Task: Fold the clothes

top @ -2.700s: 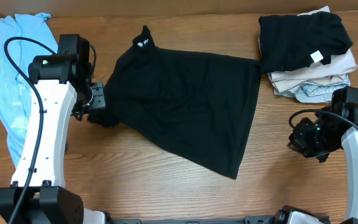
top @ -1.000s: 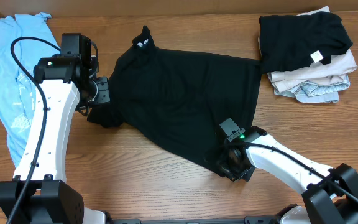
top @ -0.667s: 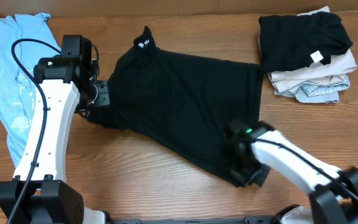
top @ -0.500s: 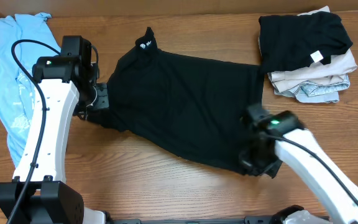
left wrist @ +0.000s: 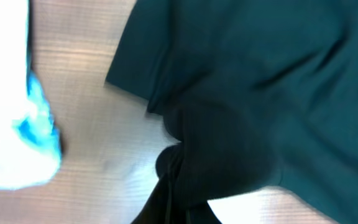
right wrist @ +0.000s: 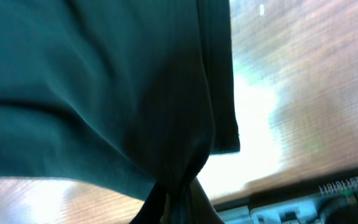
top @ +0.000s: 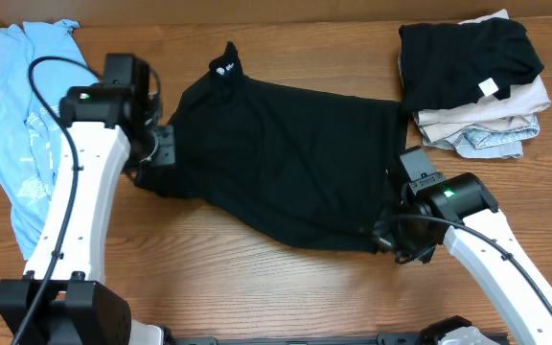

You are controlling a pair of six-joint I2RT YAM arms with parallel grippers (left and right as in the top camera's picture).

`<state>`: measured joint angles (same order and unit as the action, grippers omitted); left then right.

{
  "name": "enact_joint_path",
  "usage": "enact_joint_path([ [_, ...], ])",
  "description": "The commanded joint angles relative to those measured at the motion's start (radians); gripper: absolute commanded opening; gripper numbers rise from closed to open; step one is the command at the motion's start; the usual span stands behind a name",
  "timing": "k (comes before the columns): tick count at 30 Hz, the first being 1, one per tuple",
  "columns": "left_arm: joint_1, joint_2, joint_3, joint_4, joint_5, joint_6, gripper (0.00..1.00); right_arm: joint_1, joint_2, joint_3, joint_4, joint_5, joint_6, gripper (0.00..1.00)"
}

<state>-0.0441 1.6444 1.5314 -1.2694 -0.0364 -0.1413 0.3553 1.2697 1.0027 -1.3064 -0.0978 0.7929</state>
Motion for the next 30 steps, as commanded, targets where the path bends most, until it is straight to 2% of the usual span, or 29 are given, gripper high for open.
enact_joint_path([
  [1,-0.029,0.011,-0.04,0.1,0.003,0.029,0.04,-0.027,0.0,0.011,0.064,0.111,-0.012,0.04],
  [6,-0.021,0.022,-0.066,0.295,0.003,0.003,0.04,-0.069,0.0,0.011,0.185,0.266,-0.021,0.04],
  [13,-0.022,0.072,-0.073,0.493,0.004,0.027,0.04,-0.151,0.006,0.011,0.39,0.273,-0.14,0.04],
  [22,-0.029,0.237,-0.073,0.593,0.011,0.031,0.04,-0.16,0.199,0.011,0.502,0.278,-0.173,0.04],
  [30,-0.029,0.315,-0.073,0.768,0.011,0.03,0.04,-0.161,0.368,0.01,0.658,0.319,-0.173,0.04],
])
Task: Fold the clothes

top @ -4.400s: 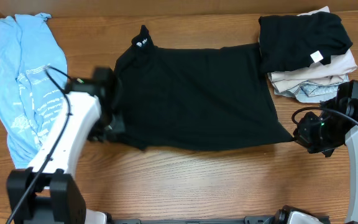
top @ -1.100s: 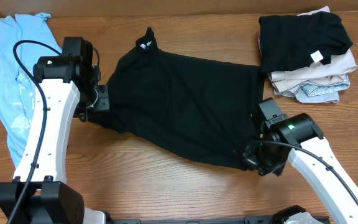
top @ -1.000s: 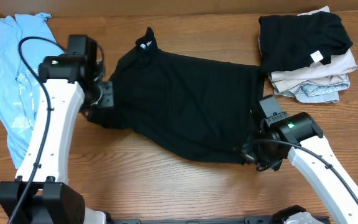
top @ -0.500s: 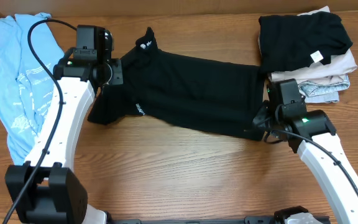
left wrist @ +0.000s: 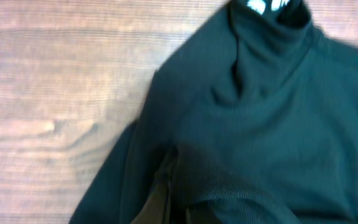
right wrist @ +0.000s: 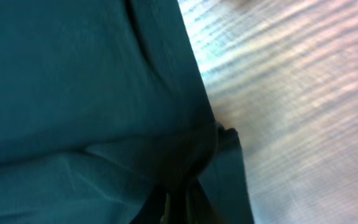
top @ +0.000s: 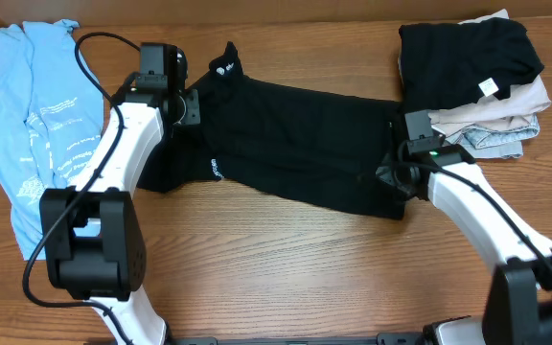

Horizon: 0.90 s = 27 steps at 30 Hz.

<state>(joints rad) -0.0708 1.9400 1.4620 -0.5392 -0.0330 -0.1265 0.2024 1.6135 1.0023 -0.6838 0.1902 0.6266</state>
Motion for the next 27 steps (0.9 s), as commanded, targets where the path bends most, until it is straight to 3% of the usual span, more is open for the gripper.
enact_joint_path([
  [1,-0.002,0.026,-0.003,0.055,0.007,0.015,0.04,-0.008,0.035,0.011,0.057,0.033,-0.007,0.04],
  [13,-0.009,0.034,-0.003,0.198,0.003,0.015,0.04,-0.008,0.047,0.011,0.171,0.072,-0.029,0.04],
  [17,-0.008,0.035,-0.003,0.203,0.0,0.015,0.09,-0.008,0.066,0.01,0.186,0.079,-0.029,0.04],
  [19,-0.008,0.035,-0.004,0.202,0.0,0.015,0.27,-0.008,0.086,0.01,0.186,0.079,-0.029,0.05],
  [20,-0.009,0.035,-0.004,0.2,0.0,0.015,0.57,-0.008,0.102,0.009,0.184,0.077,-0.029,0.25],
  [21,-0.01,0.035,-0.004,0.2,0.0,0.016,0.77,-0.008,0.108,0.009,0.181,0.073,-0.029,0.33],
  [22,-0.009,0.035,-0.004,0.2,0.0,0.015,0.9,-0.008,0.109,0.009,0.178,0.064,-0.029,0.37],
  [23,-0.009,0.035,-0.004,0.2,0.0,0.016,0.99,-0.008,0.109,0.009,0.178,0.05,-0.029,0.39],
  [27,-0.006,0.035,-0.003,0.193,0.0,0.038,1.0,-0.008,0.095,0.011,0.184,-0.005,-0.029,0.45],
])
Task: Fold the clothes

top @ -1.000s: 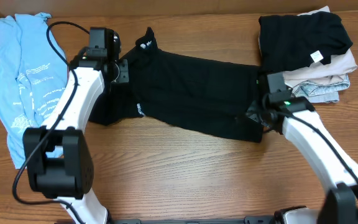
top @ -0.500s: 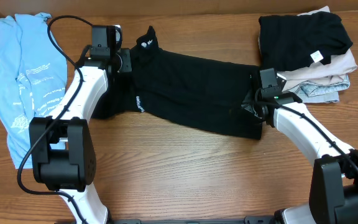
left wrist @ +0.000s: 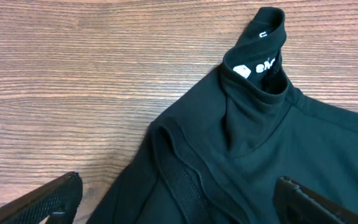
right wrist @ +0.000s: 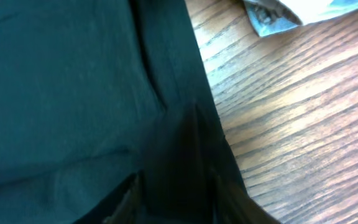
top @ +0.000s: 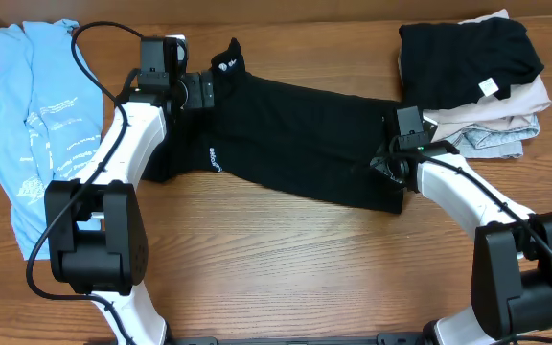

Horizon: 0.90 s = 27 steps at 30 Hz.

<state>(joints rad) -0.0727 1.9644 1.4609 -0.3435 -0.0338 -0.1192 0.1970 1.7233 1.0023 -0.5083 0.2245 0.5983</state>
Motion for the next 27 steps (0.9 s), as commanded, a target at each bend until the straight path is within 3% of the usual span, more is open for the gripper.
enact_joint_path([
  [1,-0.004,0.01,-0.002,-0.013,0.0,0.032,1.0,-0.003,-0.023,0.011,0.006,-0.05,0.0,0.47],
  [5,-0.004,0.007,0.037,-0.131,0.0,0.046,1.0,-0.003,-0.091,0.022,-0.03,-0.105,-0.002,0.54],
  [11,-0.003,0.0,0.17,-0.612,-0.001,-0.005,1.0,-0.003,-0.232,0.047,-0.163,-0.16,-0.031,0.64],
  [14,0.018,0.0,0.165,-0.74,-0.003,-0.05,1.0,-0.003,-0.265,0.047,-0.211,-0.159,-0.033,0.67],
  [23,0.171,-0.002,0.029,-0.705,0.035,-0.044,1.0,-0.003,-0.265,0.047,-0.299,-0.16,-0.056,0.68],
  [27,0.2,-0.002,-0.008,-0.658,0.078,-0.006,0.93,-0.003,-0.265,0.047,-0.299,-0.16,-0.056,0.68],
])
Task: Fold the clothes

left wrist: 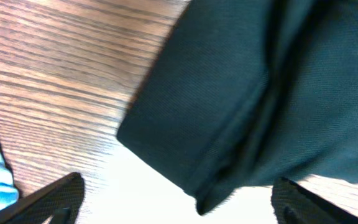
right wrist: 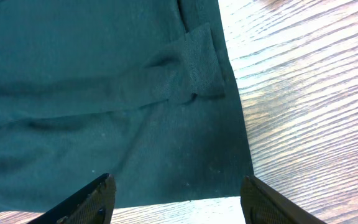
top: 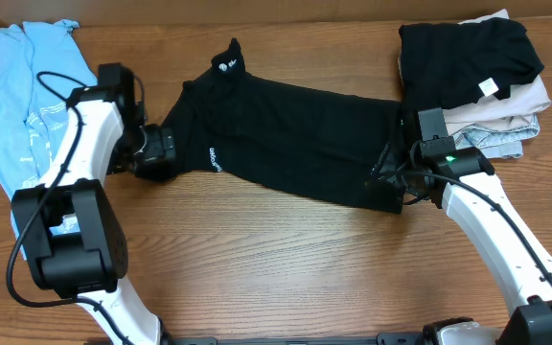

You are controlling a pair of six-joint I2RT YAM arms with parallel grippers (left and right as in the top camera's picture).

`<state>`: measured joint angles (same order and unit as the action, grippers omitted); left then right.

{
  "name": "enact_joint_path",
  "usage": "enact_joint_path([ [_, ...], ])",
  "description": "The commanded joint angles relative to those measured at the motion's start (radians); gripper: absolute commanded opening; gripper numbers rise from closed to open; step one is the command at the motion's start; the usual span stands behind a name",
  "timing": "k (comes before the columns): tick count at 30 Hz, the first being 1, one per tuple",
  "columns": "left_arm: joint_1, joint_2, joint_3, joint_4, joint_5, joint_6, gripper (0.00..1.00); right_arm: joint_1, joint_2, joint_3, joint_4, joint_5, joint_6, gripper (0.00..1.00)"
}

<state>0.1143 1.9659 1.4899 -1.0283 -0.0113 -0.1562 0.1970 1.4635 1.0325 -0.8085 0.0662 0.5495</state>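
A black shirt (top: 295, 134) lies across the middle of the table, folded lengthwise into a narrow band, its collar (top: 226, 59) at the far left. My left gripper (top: 151, 153) hovers open over the shirt's left sleeve; in the left wrist view the sleeve (left wrist: 229, 118) fills the space above the open left gripper (left wrist: 179, 205). My right gripper (top: 396, 180) stands open over the shirt's near right corner. The right wrist view shows the doubled hem (right wrist: 194, 68) and the shirt's edge between the spread fingers of the right gripper (right wrist: 178, 202).
A light blue shirt (top: 27, 115) lies crumpled along the left edge of the table. A stack of folded clothes (top: 472, 77), black on top, sits at the back right. Bare wooden table (top: 276, 268) runs along the front.
My left gripper has moved from beside the collar down to the left sleeve, still open. My right gripper has opened wide and sits slightly nearer the front at the hem corner.
Both grippers were shut on the near edge of the spread shirt. Then they held that edge over at the far side, leaving a narrow band. After that the left gripper was open by the collar. Now both are open and the shirt lies folded.
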Motion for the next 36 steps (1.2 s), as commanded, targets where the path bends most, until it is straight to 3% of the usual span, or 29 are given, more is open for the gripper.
enact_joint_path([
  [1,0.014,-0.003,-0.05,0.041,0.068,0.038,0.89,-0.003,-0.005,0.016,0.002,-0.002,-0.007,0.68],
  [8,0.017,-0.003,-0.158,0.151,0.089,0.044,0.73,-0.003,-0.003,0.016,-0.005,-0.001,-0.008,0.68],
  [15,0.04,-0.003,-0.179,0.206,0.061,0.044,0.44,-0.003,0.002,0.016,-0.006,-0.001,-0.008,0.68],
  [17,0.05,-0.003,-0.179,0.23,0.056,0.044,0.22,-0.003,0.003,0.016,-0.01,-0.001,-0.008,0.68],
  [18,0.055,-0.003,-0.178,0.241,0.056,0.043,0.06,-0.003,0.004,0.016,-0.016,0.0,-0.008,0.68],
  [30,0.092,-0.003,-0.075,0.193,-0.068,0.061,0.04,-0.001,0.09,-0.016,-0.021,-0.054,-0.031,0.64],
  [36,0.086,-0.003,-0.06,0.168,-0.027,0.067,0.04,0.0,0.148,-0.073,0.041,-0.131,-0.034,0.54],
])
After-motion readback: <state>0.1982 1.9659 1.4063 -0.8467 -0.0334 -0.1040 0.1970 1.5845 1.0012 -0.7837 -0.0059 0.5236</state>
